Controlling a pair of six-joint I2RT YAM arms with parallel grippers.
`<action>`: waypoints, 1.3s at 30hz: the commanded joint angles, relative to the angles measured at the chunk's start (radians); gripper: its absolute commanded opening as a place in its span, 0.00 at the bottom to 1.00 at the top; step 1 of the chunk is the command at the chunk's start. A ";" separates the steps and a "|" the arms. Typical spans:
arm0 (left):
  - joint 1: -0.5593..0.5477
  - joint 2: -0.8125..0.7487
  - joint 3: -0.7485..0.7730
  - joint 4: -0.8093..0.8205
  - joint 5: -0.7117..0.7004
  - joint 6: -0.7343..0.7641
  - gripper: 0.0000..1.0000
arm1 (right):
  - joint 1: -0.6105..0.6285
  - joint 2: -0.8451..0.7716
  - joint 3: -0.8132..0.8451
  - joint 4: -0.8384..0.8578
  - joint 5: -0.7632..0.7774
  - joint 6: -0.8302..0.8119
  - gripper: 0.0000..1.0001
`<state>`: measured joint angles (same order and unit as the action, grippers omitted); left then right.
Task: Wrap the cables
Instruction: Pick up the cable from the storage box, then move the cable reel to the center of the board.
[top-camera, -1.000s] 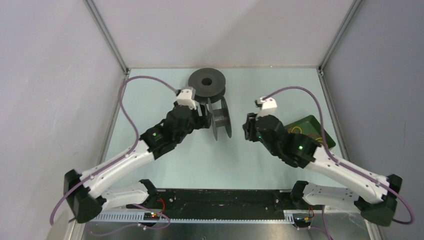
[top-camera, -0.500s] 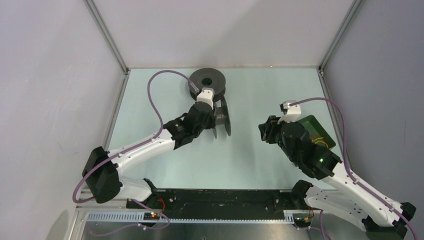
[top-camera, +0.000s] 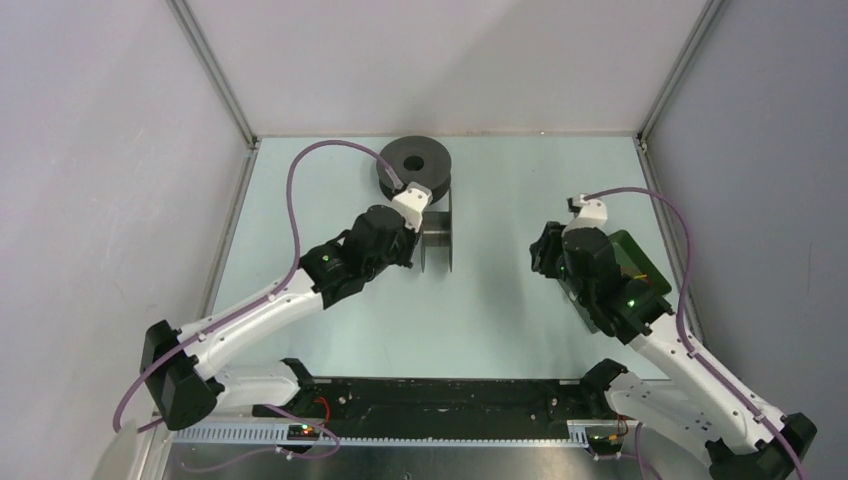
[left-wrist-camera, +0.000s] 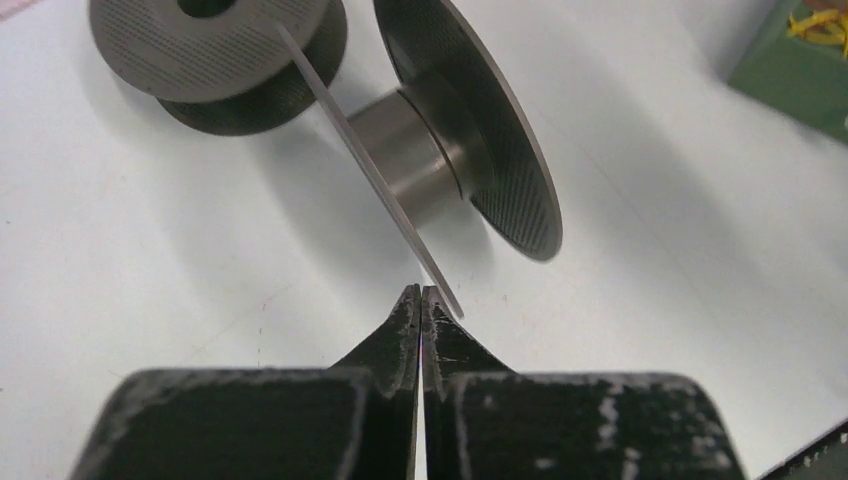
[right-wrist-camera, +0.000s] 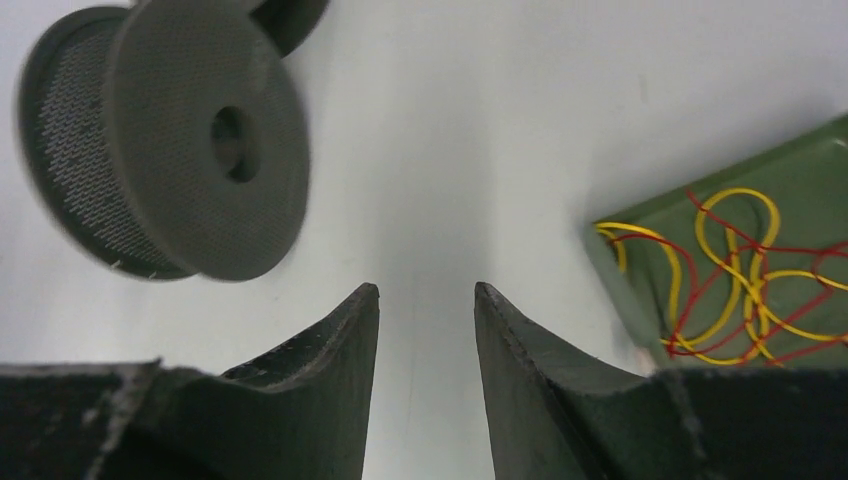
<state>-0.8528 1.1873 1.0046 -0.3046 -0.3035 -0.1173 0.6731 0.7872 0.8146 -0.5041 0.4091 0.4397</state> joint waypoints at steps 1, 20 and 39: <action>-0.003 -0.035 0.020 -0.094 0.065 0.077 0.00 | -0.182 0.004 -0.002 -0.036 -0.112 -0.012 0.45; 0.049 0.313 0.201 0.114 -0.128 -0.181 0.53 | -0.475 -0.016 -0.057 -0.012 -0.466 -0.047 0.45; 0.062 0.015 0.056 -0.131 0.108 0.171 0.00 | -0.723 0.035 -0.081 -0.051 -0.619 -0.086 0.45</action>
<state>-0.7948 1.3117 1.0855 -0.4210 -0.3031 -0.0368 -0.0292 0.7918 0.7330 -0.5640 -0.1707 0.3649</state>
